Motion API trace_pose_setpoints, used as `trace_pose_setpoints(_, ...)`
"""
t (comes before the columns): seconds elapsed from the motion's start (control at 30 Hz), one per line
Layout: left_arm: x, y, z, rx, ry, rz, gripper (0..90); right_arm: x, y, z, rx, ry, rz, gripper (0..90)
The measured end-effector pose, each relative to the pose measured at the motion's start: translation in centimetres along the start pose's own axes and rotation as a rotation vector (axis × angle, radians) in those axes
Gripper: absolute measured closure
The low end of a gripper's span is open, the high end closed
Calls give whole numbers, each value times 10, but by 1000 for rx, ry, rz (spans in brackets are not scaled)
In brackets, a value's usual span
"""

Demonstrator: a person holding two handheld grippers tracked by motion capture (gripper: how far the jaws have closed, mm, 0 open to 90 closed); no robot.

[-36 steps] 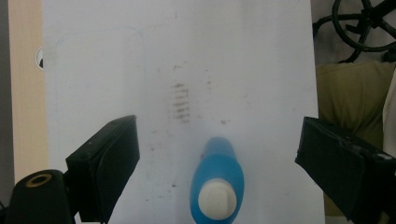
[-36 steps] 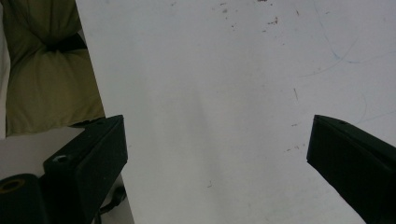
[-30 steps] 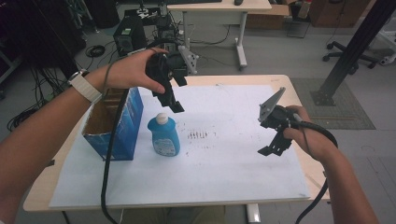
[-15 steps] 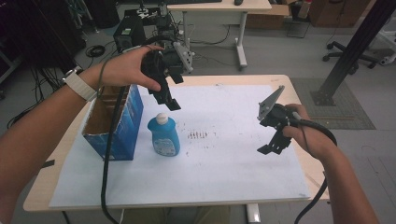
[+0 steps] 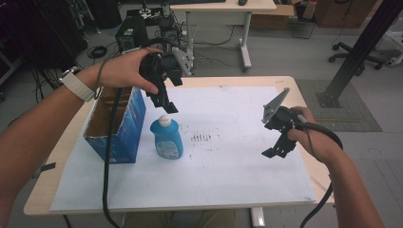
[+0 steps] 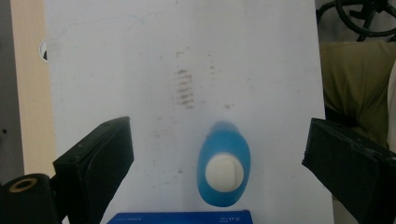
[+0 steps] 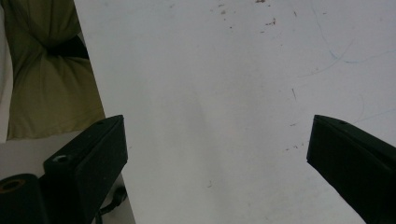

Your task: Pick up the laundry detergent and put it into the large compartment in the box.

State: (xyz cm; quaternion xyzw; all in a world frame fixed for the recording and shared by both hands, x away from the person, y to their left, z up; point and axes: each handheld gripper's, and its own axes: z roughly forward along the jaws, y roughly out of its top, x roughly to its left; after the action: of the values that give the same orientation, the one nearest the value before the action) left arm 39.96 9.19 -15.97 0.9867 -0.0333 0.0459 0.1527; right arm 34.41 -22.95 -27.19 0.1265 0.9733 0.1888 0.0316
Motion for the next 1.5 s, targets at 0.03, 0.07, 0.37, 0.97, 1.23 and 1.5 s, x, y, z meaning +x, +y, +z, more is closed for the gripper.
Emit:
trace_pose_setpoints(0.03, 0, 0, 0, 0, 0, 0, 85, 0, 0, 0, 0, 0, 0, 53)
trace_pose_setpoints(0.07, 0, 0, 1, 8, 0, 0, 85, 0, 0, 0, 0, 0, 1, 53)
trace_pose_setpoints(0.37, 1, -5, 7, 16, -10, -13, 82, 0, -1, 0, 3, 0, 4, 53)
trace_pose_setpoints(0.97, 0, -14, 21, 47, -28, 54, 81, 1, -2, 1, 1, 0, 5, 53)
trace_pose_setpoints(1.23, -1, -17, 27, 57, -42, 57, 83, 1, -3, 1, 4, 0, 10, 53)
trace_pose_setpoints(1.5, -4, -20, 31, 69, -58, 52, 83, 1, 0, 2, 2, 0, 6, 53)
